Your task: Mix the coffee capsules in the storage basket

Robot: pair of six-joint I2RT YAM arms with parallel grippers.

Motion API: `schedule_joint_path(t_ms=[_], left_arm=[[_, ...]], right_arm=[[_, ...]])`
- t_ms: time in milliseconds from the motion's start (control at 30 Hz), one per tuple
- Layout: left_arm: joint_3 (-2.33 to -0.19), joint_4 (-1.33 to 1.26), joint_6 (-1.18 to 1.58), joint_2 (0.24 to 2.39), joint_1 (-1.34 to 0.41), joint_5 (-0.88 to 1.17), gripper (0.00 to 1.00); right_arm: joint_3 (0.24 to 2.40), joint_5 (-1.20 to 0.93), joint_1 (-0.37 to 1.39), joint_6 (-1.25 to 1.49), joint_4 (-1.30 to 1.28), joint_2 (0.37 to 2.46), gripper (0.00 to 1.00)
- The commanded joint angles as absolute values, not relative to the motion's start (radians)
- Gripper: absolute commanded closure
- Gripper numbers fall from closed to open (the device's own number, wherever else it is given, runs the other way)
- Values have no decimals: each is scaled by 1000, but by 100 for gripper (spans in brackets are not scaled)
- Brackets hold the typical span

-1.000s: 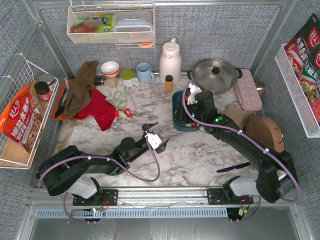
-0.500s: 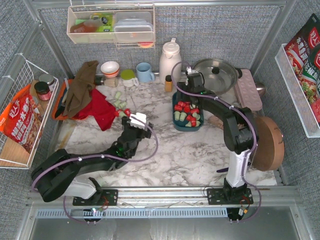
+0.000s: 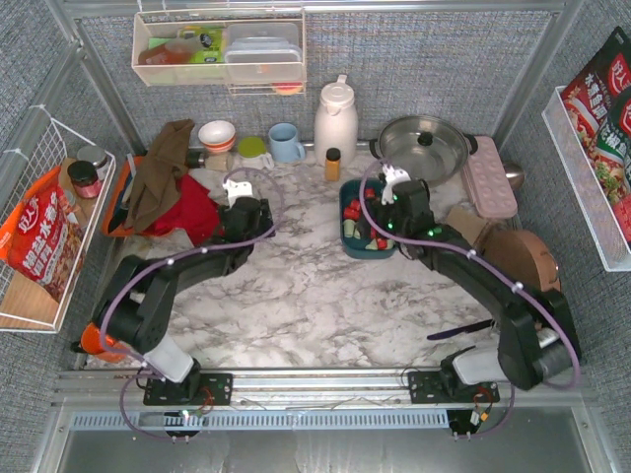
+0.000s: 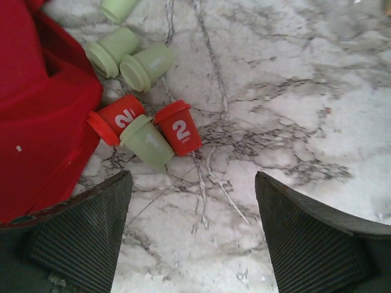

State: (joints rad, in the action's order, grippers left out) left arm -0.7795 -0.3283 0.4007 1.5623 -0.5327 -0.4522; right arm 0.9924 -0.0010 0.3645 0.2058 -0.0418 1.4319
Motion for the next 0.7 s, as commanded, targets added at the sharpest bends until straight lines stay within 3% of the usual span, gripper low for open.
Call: schedule_joint_path(t_ms=[0,233,667], left_arm=[[-902,-198,489,1689,-482,-384,14],[-1014,-96,602,1808,-432,-415,30],[-1043,-57,742,1882,-388,-507,40]], right_arm=[[871,7,370,189,-18,1302,19],[800,28,371,177,8,1231,19],[793,-10,370,189,0,1210,19]])
